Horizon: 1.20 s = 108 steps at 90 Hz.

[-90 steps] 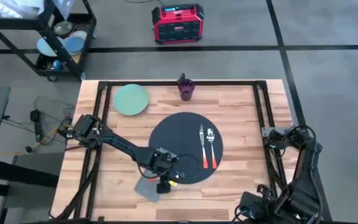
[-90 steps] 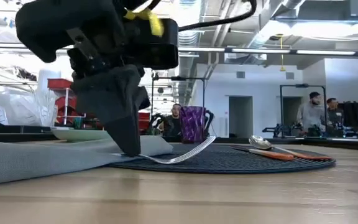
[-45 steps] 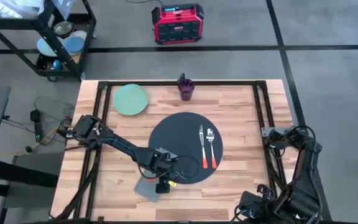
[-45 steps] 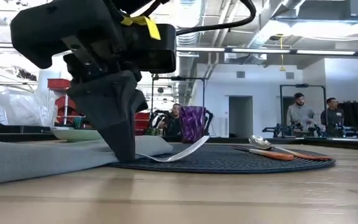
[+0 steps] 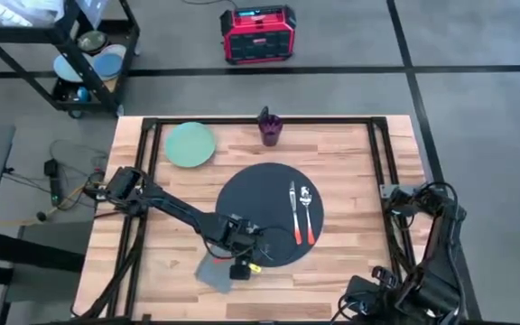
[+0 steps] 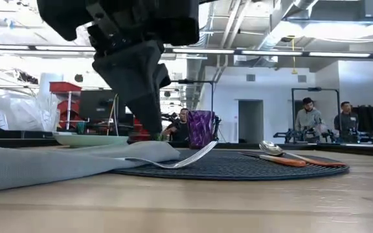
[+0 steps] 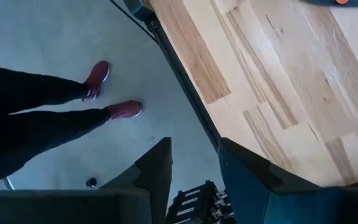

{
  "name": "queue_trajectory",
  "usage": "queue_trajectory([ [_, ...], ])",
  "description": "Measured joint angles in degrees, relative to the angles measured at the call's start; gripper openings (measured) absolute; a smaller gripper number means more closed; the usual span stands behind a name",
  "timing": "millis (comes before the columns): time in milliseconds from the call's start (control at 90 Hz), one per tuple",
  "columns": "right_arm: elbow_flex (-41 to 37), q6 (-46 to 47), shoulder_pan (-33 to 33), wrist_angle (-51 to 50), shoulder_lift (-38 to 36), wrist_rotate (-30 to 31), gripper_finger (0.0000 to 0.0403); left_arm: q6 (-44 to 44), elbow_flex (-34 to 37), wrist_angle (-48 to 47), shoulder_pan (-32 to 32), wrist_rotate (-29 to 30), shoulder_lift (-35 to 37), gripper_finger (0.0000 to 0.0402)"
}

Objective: Set table place
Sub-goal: Put the orange fork on the table napkin

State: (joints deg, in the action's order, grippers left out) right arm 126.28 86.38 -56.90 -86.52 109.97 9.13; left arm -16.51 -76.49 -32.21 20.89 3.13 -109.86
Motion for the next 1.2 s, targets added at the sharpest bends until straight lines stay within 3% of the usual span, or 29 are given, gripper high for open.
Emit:
queue_trajectory([
  [256,0.0,0.63,0.0,0.26,0.0,0.0,0.0119,2.64,0.0,-3.53,-0.63,-2.14,0.0,0.0007],
  [556,0.0,0.64,0.04,0.24,0.0,-0.02,0.0119,2.2,0.0,-4.92,-0.71,-2.15,0.0,0.0086],
  [700,0.0,0.66,0.04,0.28,0.0,-0.02,0.0119,1.88,0.0,-4.22,-0.8,-0.25,0.0,0.0106],
  [1200,0.0,0.62,0.04,-0.79,0.0,-0.07,0.0119,-1.09,0.02,-3.81,-0.88,-3.49,-0.79,0.0079],
])
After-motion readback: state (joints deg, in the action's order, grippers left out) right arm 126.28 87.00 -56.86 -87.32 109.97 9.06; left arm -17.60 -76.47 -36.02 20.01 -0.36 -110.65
